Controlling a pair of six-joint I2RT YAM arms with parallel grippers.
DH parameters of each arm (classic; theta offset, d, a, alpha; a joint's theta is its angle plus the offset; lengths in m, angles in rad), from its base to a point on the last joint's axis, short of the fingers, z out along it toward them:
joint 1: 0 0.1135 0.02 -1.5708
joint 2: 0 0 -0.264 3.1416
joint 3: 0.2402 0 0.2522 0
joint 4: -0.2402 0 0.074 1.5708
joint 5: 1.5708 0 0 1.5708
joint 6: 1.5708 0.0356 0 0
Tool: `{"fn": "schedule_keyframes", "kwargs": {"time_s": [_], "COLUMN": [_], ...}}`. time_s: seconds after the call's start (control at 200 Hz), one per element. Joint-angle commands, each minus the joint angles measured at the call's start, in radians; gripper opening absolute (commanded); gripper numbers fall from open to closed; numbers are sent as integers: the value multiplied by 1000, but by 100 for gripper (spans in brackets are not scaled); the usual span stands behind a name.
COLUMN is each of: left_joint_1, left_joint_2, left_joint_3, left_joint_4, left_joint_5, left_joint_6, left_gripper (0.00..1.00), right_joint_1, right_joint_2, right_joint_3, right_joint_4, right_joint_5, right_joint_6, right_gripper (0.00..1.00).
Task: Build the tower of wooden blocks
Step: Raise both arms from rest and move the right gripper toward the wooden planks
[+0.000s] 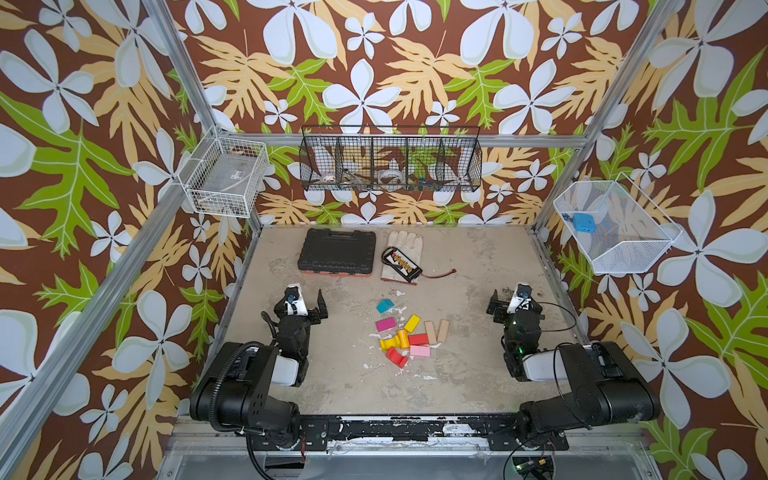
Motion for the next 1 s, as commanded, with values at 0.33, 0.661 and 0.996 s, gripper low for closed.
{"fn": "schedule_keyframes", "kwargs": {"time_s": [0.33, 0.661, 0.996], "left_joint_1": [-12, -28, 44], "left_joint_2": [-119, -695, -1041], "left_joint_3": [10, 129, 173], "left_joint_4": [-84, -705, -1130], "left_joint_5": [21, 269, 560], "left_joint_6": [18, -458, -1196], "left_gripper": [100, 100, 100], "right_joint_1": [36, 121, 122], "right_joint_2": [-54, -455, -776], "right_joint_3": [-40, 304, 325], "right_joint_4": [52, -865, -1039], "right_joint_5": [41, 201, -132], "right_joint_6": [-28, 352, 442], "right_gripper": [100, 100, 100]}}
